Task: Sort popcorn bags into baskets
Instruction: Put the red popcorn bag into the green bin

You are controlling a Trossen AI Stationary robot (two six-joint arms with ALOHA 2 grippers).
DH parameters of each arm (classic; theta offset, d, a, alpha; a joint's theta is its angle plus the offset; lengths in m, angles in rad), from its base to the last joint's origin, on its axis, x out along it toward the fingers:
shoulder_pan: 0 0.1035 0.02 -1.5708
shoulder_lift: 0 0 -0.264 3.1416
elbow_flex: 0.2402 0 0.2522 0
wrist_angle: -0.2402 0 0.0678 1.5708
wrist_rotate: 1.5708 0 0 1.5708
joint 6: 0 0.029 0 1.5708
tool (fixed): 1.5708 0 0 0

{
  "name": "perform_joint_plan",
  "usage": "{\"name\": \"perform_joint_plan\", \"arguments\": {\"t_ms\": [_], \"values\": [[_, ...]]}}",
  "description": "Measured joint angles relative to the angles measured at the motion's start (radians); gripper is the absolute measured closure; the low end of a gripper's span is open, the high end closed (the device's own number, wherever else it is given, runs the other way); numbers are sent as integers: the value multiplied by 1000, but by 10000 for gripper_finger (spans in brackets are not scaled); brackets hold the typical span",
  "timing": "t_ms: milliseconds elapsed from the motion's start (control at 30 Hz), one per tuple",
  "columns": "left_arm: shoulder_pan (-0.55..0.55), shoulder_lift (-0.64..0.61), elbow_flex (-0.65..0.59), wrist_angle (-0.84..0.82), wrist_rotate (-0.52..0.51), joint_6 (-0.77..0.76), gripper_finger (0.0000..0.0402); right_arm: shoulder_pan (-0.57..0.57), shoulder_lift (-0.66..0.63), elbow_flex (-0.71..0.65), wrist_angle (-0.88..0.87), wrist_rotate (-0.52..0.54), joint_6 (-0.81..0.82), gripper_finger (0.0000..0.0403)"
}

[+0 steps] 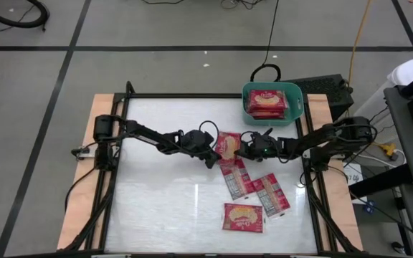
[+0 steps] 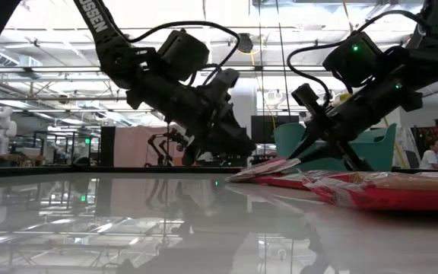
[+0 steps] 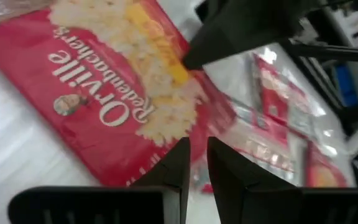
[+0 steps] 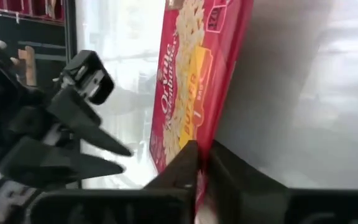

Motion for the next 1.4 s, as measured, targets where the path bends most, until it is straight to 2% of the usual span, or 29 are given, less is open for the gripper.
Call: {"name": "perform_joint_plan", "arguments": {"t_ms": [100, 200, 400, 600, 867, 1033, 1200, 1300, 1400], "values": [[18, -36, -1, -22, 75, 5, 343, -17, -5, -1, -3, 0, -10, 390], [39, -101, -1, -88, 97, 7, 344, -31, -4, -3, 26, -15, -34, 395], [90, -264, 0, -270, 59, 57, 344, -45, -19, -4, 88, -23, -71, 401], [148, -393, 0, -498, 13, 28, 344, -54, -83, -3, 107, -23, -117, 402], [180, -495, -1, -637, 11, -26, 343, -47, -179, -2, 103, -22, -223, 403], [165, -516, 0, -532, 12, -59, 343, -50, -249, -2, 100, -6, -240, 403], [150, -524, 0, -356, 13, -120, 337, -50, -349, -2, 111, 68, -259, 403], [147, -523, 0, -255, 12, -119, 315, -50, -427, -2, 110, 128, -266, 403], [156, -523, 0, -179, 12, -131, 277, -50, -496, -2, 108, 189, -283, 403]]}}
